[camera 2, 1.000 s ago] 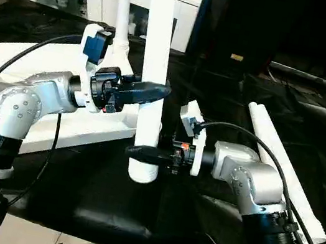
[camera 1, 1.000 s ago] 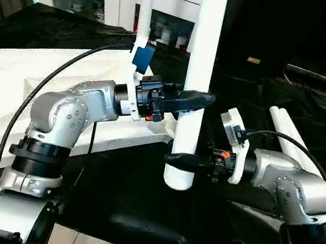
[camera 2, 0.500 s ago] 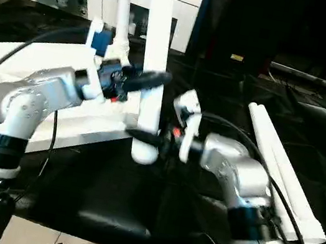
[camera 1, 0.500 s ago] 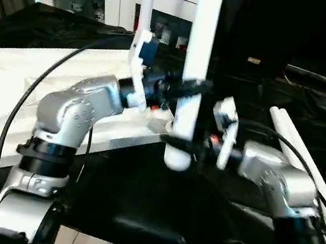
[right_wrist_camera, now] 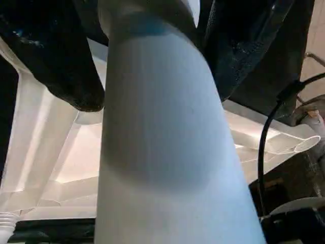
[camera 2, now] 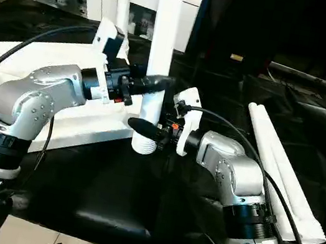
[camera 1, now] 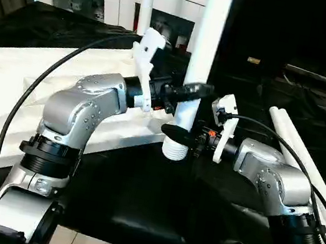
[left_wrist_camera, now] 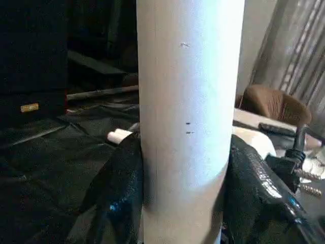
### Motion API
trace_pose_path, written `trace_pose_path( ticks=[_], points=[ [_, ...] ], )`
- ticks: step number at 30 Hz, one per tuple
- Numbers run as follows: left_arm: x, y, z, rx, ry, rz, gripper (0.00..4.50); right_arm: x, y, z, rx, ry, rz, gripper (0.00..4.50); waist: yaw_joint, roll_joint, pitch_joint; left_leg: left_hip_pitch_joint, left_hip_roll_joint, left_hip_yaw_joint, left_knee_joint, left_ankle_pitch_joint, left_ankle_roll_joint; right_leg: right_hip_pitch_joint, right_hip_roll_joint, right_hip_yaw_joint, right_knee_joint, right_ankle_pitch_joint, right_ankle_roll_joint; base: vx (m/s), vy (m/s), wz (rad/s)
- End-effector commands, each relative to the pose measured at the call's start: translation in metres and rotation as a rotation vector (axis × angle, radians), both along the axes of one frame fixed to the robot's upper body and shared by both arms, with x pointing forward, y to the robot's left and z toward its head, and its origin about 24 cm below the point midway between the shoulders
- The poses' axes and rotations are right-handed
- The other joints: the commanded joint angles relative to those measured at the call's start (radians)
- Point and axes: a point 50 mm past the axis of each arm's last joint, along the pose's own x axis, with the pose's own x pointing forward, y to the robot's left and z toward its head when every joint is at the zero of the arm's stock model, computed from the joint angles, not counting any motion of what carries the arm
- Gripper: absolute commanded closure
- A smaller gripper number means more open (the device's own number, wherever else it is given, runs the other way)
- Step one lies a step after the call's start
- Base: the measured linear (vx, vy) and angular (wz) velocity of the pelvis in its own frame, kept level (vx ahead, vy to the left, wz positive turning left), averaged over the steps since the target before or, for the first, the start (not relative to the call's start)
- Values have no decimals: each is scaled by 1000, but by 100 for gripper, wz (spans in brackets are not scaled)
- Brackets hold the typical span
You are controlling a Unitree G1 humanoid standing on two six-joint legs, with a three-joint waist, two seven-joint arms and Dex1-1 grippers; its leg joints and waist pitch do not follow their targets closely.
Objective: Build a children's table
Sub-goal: Insert table leg to table base
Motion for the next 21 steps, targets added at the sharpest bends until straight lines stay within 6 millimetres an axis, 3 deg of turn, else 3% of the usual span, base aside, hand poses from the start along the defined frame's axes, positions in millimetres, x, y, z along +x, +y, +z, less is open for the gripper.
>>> trace_pose_path(
  ticks=[1, 5, 21],
  points=[
    [-2, -3, 0, 22, -14, -28, 265, 1, -7, 6, -17, -20, -18, 142, -3, 2, -73, 23, 0, 9, -66, -153, -39, 50, -43, 30, -75, -78, -172, 0, 0, 0],
    [-3, -3, -3, 45, -19, -37, 265, 0, -8, 3, -28, -12, -13, 142, -3, 5, -75, 24, 0, 9, -65, -144, -36, 50, -42, 30, -72, -60, -176, 0, 0, 0],
    [0, -2, 1, 27, -22, -36, 265, -2, -7, -6, -64, 10, 7, 142, -2, 2, -75, 24, 0, 9, -64, -146, -35, 51, -43, 30, -72, -58, -185, 0, 0, 0]
  ],
)
